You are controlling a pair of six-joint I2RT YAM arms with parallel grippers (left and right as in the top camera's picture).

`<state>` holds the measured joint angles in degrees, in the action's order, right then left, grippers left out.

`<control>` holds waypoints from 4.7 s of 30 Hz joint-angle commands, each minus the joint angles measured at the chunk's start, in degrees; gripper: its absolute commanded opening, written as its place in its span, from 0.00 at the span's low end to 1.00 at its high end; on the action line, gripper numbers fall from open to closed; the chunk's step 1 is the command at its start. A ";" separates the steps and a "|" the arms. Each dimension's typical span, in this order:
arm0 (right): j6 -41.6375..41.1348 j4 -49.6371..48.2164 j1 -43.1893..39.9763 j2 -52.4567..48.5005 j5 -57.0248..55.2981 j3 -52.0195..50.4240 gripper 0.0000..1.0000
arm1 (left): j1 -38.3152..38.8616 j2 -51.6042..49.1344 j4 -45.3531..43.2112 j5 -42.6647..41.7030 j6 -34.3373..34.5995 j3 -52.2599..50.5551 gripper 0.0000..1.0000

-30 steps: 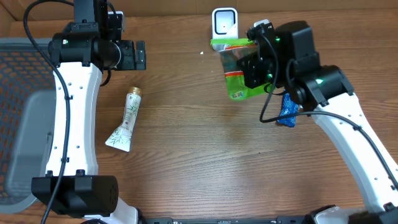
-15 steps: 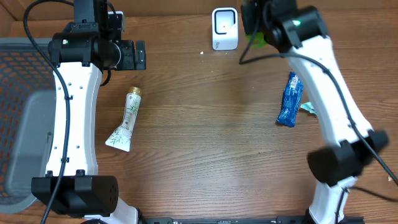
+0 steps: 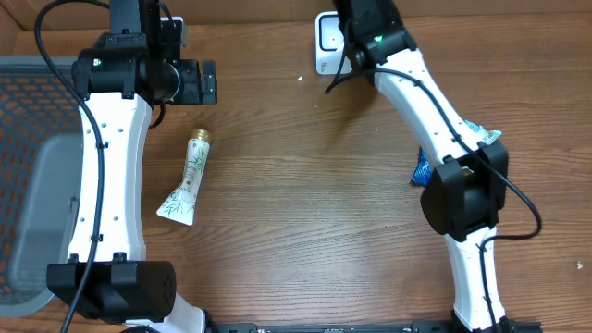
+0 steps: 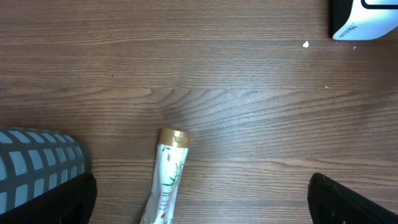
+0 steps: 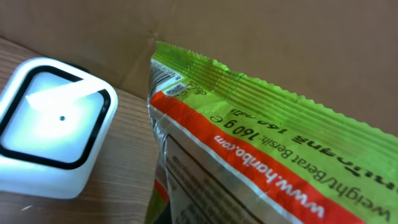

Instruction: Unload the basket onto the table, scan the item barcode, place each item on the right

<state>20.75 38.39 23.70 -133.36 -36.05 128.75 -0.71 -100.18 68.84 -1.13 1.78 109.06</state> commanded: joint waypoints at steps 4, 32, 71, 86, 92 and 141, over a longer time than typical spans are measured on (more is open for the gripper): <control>9.64 -2.43 1.57 -4.96 -9.42 1.73 0.04 | 0.37 0.11 -0.04 -0.39 1.03 -0.15 1.00; 29.07 -7.15 5.81 -7.58 -15.98 0.59 0.04 | 0.37 0.11 -0.04 -0.37 1.01 -0.15 1.00; -18.95 45.57 -23.12 21.09 57.37 -4.76 0.04 | 0.37 0.11 -0.04 -0.37 1.01 -0.15 1.00; -17.57 22.73 -38.86 21.05 61.86 -38.07 0.30 | 0.37 0.11 -0.04 -0.37 1.01 -0.15 1.00; -18.01 24.24 -38.77 21.07 62.40 -37.62 1.00 | 0.37 0.11 -0.04 -0.37 1.01 -0.15 1.00; -20.59 35.63 -22.03 22.45 69.55 -17.57 1.00 | 0.37 0.11 -0.04 -0.39 1.01 -0.15 1.00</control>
<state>0.19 74.22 1.58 -112.66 34.09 110.00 -0.71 -100.18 68.84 -1.10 1.78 109.06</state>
